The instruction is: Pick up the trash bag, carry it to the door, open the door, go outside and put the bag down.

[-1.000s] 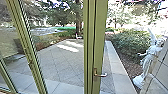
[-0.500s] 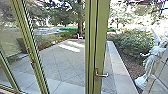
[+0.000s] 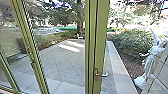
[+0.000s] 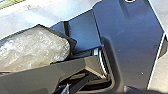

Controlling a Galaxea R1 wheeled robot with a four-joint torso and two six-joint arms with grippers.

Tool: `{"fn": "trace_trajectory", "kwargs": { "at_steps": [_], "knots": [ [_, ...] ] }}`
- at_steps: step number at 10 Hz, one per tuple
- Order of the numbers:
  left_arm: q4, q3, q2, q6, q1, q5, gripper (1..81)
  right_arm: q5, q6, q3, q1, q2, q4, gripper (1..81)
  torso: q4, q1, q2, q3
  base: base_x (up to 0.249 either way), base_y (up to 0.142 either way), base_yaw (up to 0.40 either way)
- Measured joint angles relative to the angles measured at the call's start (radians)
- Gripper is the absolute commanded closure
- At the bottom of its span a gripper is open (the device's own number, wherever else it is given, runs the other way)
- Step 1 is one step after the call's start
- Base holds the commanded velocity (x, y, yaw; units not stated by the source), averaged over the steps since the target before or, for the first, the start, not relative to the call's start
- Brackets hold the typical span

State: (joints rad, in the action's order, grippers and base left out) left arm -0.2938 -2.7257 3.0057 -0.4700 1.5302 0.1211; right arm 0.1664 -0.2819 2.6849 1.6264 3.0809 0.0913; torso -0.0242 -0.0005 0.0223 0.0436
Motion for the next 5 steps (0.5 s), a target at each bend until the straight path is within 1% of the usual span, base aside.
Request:
{"fn": "trace_trajectory", "kwargs": {
  "at_steps": [3, 5],
  "knots": [
    [0.000, -0.001, 0.000, 0.000, 0.013, -0.002, 81.1, -0.003, -0.005, 0.000, 0.007, -0.001, 0.000, 1.0, 0.000, -0.001, 0.002, -0.001, 0.123, 0.000, 0.000],
    [0.000, -0.001, 0.000, 0.000, -0.005, 0.003, 81.1, -0.001, 0.000, 0.001, 0.002, 0.001, 0.000, 1.0, 0.000, 0.000, 0.001, 0.000, 0.133, 0.000, 0.000]
  ]
}}
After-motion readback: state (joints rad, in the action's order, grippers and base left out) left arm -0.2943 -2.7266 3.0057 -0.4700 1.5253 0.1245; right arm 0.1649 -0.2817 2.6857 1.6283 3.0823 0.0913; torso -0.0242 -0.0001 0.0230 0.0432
